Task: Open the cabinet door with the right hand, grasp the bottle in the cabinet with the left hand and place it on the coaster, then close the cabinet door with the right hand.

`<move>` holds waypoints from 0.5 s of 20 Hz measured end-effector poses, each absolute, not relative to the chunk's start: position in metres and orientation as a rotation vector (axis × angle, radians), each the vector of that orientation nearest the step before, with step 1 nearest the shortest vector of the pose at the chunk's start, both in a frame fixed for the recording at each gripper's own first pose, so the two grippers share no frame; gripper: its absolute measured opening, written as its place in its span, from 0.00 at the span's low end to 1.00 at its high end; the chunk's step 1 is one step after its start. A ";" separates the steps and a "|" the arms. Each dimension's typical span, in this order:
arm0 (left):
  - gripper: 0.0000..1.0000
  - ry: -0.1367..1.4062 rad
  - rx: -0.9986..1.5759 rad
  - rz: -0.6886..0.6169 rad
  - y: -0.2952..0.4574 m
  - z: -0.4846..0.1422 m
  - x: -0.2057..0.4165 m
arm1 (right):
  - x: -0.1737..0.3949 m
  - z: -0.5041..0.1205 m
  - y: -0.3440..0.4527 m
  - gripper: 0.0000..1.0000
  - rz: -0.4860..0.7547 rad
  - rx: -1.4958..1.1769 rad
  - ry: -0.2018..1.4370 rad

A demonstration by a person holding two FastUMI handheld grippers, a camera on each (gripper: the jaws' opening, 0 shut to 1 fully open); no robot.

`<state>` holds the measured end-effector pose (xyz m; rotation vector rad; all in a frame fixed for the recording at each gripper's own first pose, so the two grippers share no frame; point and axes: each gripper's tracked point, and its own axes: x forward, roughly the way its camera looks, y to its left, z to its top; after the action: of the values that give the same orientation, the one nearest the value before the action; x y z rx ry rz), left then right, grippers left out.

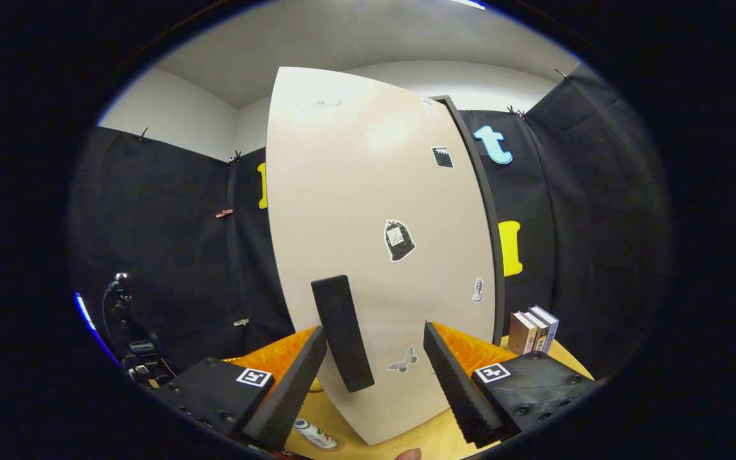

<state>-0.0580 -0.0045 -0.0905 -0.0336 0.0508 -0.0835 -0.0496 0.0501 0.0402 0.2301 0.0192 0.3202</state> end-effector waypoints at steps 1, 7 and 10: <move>0.95 0.051 -0.038 -0.086 -0.005 -0.090 -0.057 | -0.049 0.040 0.046 0.98 0.308 0.224 0.016; 0.97 0.050 -0.045 -0.107 -0.013 -0.088 -0.058 | -0.042 0.027 0.004 0.98 0.183 0.165 0.032; 0.95 0.048 -0.041 -0.114 -0.009 -0.091 -0.069 | -0.038 0.025 -0.002 0.98 0.145 0.145 0.028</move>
<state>-0.0685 -0.0091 -0.0915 -0.0414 0.0477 -0.1136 -0.0381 -0.0022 0.0255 0.1447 0.0283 0.1450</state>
